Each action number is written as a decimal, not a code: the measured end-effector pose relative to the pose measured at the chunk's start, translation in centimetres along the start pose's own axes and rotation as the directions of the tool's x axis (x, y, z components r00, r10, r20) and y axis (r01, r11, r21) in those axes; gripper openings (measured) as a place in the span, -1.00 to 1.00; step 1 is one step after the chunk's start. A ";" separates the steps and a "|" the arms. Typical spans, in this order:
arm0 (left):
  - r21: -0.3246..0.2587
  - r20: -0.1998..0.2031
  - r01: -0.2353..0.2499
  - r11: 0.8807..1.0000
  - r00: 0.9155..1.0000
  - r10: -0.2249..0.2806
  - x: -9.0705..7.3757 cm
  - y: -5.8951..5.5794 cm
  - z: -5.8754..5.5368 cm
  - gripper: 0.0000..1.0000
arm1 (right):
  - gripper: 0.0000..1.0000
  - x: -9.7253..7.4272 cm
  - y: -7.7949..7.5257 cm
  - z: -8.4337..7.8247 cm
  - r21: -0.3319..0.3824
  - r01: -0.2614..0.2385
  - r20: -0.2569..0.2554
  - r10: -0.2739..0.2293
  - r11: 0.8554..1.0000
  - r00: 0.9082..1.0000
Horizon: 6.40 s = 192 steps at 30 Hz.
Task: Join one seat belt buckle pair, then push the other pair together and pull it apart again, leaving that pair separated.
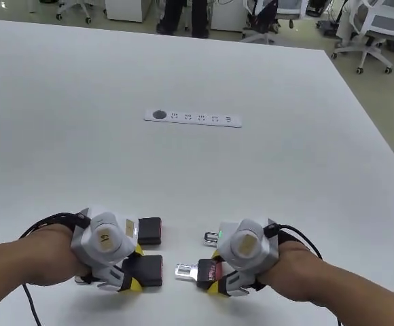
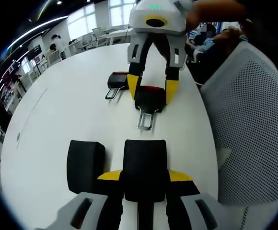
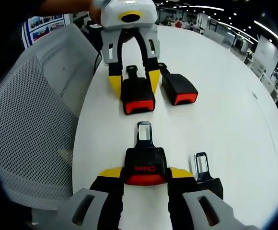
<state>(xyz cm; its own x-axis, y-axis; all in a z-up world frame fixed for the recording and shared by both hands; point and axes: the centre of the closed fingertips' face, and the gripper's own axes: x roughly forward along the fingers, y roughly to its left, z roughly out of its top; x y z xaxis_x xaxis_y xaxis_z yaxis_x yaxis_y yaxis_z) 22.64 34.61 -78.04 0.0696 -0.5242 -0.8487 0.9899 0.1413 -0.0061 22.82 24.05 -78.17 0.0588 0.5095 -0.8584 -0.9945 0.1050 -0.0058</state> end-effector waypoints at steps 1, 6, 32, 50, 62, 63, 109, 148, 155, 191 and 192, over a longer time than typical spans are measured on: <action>0.004 -0.001 0.003 1.000 1.000 -0.003 0.0 0.0 0.0 -0.32 | -0.36 0.1 0.1 0.2 -0.004 -0.004 0.000 0.004 1.000 1.000; 0.023 -0.013 0.013 1.000 1.000 -0.012 0.0 -0.2 0.2 -0.31 | -0.36 0.5 0.6 1.0 -0.020 -0.014 -0.006 0.014 1.000 1.000; 0.050 -0.031 0.032 0.998 0.999 -0.031 0.2 0.1 -0.1 -0.33 | -0.38 1.9 0.4 3.2 -0.036 -0.028 0.010 0.028 0.999 1.000; 0.043 -0.024 0.029 0.999 0.999 -0.028 0.2 0.2 0.0 -0.34 | -0.40 2.5 0.4 4.6 -0.058 -0.016 0.011 0.017 0.998 1.000; 0.043 -0.014 0.028 0.999 1.000 -0.027 0.1 0.0 0.2 -0.34 | -0.39 2.2 0.8 4.3 -0.070 -0.005 0.021 0.006 0.998 1.000; 0.047 -0.013 0.028 0.999 1.000 -0.027 0.1 0.0 0.1 -0.34 | -0.39 2.2 0.8 4.2 -0.066 -0.005 0.024 0.007 0.998 1.000; 0.033 -0.068 0.006 0.999 0.998 -0.004 -0.2 0.0 0.2 -0.30 | -0.28 2.1 0.7 4.3 -0.013 -0.005 0.032 0.006 1.000 0.999; 0.005 -0.002 -0.139 0.990 0.990 0.139 -3.0 8.0 1.8 -0.13 | -0.31 -4.5 -7.4 -1.9 -0.007 0.138 -0.001 -0.138 0.990 0.990; 0.017 -0.038 -0.096 0.995 0.995 0.097 -2.2 8.6 0.1 -0.14 | -0.31 -3.9 -7.8 -3.0 -0.017 0.116 -0.029 -0.117 0.993 0.993; 0.010 -0.064 0.008 1.000 0.998 -0.008 -0.6 7.5 -0.6 -0.34 | -0.36 -2.5 -7.8 -4.2 -0.026 -0.020 -0.061 0.018 0.999 0.998; 0.012 -0.065 0.010 1.000 0.998 -0.009 -0.6 7.5 -0.6 -0.34 | -0.36 -2.5 -7.8 -4.2 -0.026 -0.019 -0.065 0.018 0.999 0.998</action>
<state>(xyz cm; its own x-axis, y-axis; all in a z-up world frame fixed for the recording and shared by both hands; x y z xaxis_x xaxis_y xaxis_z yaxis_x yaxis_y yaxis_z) 29.92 36.46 -77.93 0.0526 -0.4699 -0.8812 0.9920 0.1258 -0.0078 30.04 18.39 -78.15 0.0353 0.4544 -0.8901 -0.9973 0.0730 -0.0023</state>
